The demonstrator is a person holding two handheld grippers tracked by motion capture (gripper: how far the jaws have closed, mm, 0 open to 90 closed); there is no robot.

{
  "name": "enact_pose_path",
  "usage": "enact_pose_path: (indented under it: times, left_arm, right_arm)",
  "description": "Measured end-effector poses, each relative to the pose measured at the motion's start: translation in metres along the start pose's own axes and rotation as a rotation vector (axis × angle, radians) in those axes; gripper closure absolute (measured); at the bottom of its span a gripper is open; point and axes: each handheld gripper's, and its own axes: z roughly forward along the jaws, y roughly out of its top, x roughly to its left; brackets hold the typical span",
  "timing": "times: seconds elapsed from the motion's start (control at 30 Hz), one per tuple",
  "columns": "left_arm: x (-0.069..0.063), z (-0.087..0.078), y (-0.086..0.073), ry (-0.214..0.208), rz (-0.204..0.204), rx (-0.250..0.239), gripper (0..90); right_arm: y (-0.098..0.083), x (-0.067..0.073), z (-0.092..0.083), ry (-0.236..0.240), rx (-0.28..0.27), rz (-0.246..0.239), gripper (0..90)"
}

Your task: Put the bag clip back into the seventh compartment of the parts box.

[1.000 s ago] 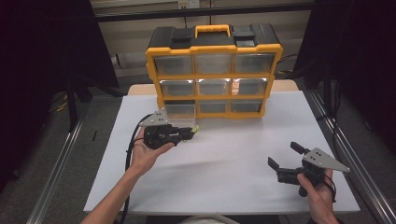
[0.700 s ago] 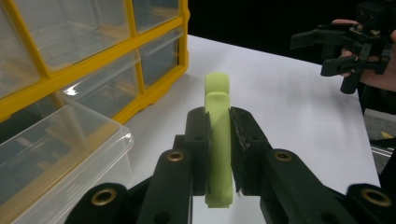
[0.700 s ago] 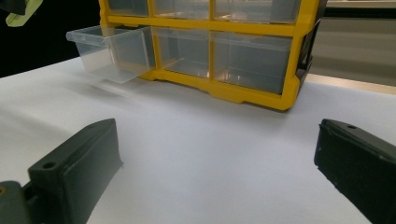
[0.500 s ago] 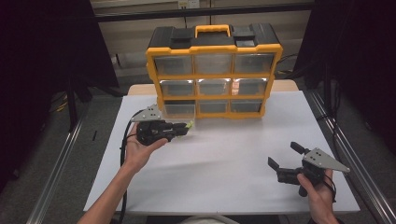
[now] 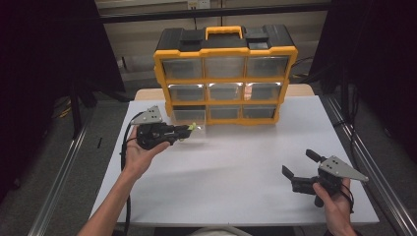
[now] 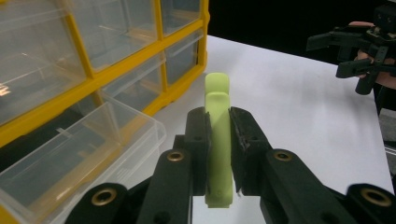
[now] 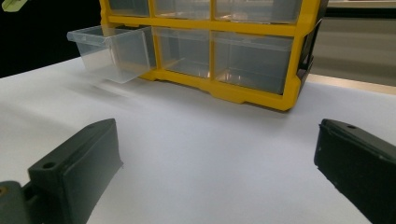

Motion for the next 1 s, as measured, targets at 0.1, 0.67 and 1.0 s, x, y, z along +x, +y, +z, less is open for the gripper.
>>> enact_pose_path:
  times: [0.1, 0.67, 1.0]
  left_arm:
    - [0.005, -0.006, 0.002, 0.016, 0.005, 0.0, 78.5]
    - [0.023, -0.009, 0.016, 0.038, 0.011, 0.049, 78.5]
    - [0.036, -0.002, 0.022, 0.058, 0.012, 0.105, 78.5]
  right_arm:
    - [0.0, -0.001, 0.0, 0.002, 0.001, 0.004, 0.0]
    - [0.0, -0.001, 0.002, -0.003, -0.001, -0.002, 0.0]
    - [0.0, -0.001, 0.001, -0.006, 0.002, -0.003, 0.0]
